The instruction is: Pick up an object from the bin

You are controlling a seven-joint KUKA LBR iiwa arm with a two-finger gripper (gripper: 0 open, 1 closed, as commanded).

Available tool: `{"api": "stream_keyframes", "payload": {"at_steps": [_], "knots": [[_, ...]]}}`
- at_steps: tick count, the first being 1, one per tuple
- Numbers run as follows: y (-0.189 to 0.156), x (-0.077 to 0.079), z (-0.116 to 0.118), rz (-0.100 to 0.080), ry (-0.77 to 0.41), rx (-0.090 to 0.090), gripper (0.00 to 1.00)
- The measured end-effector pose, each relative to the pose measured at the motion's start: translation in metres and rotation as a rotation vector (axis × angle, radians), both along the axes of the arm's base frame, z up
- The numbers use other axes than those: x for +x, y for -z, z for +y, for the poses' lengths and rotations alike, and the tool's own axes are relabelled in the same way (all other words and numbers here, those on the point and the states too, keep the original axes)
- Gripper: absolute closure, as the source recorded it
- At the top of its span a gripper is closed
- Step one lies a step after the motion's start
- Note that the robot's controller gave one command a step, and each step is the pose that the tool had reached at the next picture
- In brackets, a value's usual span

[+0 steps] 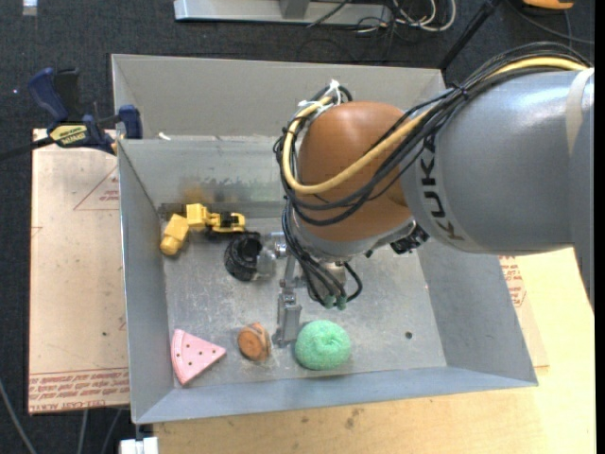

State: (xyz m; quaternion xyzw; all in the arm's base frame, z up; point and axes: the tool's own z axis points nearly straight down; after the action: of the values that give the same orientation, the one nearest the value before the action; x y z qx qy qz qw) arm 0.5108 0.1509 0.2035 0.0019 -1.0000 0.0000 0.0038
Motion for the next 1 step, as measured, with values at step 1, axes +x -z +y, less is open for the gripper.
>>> {"api": "stream_keyframes", "payload": {"at_steps": [1], "knots": [[-0.0040,0.0019,-0.0008,-0.008,0.003,0.001,0.00]]}}
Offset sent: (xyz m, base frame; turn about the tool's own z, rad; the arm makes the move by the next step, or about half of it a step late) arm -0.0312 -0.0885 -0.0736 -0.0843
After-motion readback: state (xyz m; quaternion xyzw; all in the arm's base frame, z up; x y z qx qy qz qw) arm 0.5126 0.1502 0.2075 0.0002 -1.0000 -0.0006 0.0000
